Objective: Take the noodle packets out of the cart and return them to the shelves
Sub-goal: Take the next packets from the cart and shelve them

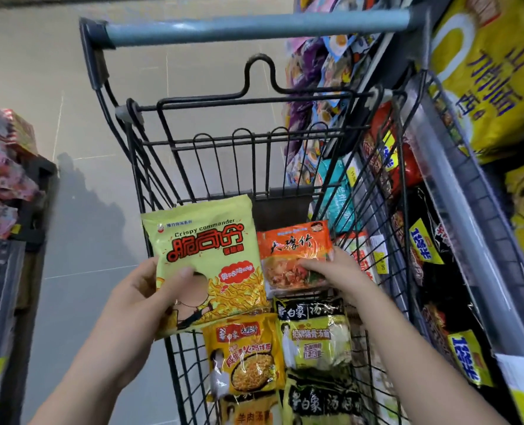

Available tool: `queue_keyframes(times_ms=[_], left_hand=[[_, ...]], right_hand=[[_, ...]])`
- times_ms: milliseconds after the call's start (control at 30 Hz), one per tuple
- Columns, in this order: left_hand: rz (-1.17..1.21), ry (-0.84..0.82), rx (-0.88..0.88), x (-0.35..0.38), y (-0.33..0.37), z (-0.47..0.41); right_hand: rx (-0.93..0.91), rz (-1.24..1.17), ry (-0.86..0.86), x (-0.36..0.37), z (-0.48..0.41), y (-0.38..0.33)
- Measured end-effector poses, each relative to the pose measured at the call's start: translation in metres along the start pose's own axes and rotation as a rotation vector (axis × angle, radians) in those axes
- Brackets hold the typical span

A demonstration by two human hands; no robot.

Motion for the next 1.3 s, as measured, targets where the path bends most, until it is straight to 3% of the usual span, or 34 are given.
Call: queue_keyframes(times_ms=[233, 500, 900, 1067, 1300], left_hand=[[0.08, -0.053, 0.071, 0.003, 0.062, 0.013], [0.123, -0.095, 0.214, -0.005, 0.184, 0.056], [0.108, -0.223, 0.394, -0.022, 0.274, 0.117], [0.096, -0.33, 0.522, -0.022, 0.298, 0.127], [0.114, -0.59, 0.522, 0.0, 0.302, 0.155]], right_hand=[[-0.186, -0.208, -0.07, -0.028, 0.096, -0.042], [-0.502, -0.319, -0.179, -0.043, 0.229, -0.115], [-0.69, -0.332, 0.037, -0.06, 0.409, -0.152], [-0.703, -0.411, 0.193, -0.056, 0.455, -0.124], [-0.724, -0.531, 0.371, -0.052, 0.532, -0.064]])
Point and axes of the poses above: each hand's wrist, its own z-axis away from the middle knuckle, its own x-axis out of the palm, y = z × x, the point moved 6 cm from there along -z, towards the middle knuckle, and after that the axes turned 10 degrees about x, right-handed, at the moved point
